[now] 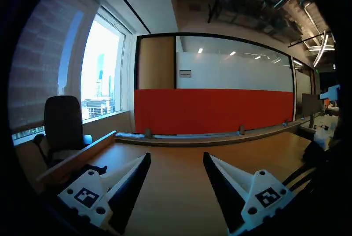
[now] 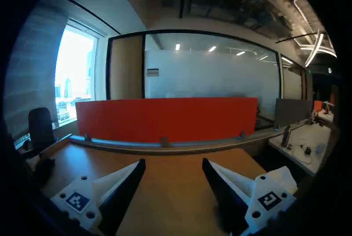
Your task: Fold towel
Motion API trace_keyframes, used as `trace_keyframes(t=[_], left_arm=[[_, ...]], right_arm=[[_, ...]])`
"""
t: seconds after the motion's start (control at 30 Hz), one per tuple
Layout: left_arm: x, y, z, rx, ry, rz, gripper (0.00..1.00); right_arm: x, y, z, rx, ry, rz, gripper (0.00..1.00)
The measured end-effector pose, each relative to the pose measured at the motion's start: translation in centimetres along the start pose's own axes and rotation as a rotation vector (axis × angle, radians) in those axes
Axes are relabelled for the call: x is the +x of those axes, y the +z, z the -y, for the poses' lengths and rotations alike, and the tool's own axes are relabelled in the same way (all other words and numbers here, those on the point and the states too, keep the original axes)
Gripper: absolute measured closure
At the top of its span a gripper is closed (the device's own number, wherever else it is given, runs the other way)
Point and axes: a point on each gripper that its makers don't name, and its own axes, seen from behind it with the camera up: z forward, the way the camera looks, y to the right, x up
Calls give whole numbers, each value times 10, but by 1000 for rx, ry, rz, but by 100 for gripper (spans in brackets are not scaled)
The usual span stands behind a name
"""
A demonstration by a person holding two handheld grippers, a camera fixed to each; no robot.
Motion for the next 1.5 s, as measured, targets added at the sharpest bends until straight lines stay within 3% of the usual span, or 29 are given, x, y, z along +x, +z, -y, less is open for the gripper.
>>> trace_keyframes(t=[0.63, 1.5], left_arm=[[-61, 6, -10, 0, 31, -42, 13], [-110, 14, -7, 3, -3, -49, 13]], right_arm=[[-45, 8, -10, -31, 19, -22, 0], [-80, 20, -7, -28, 6, -24, 0]])
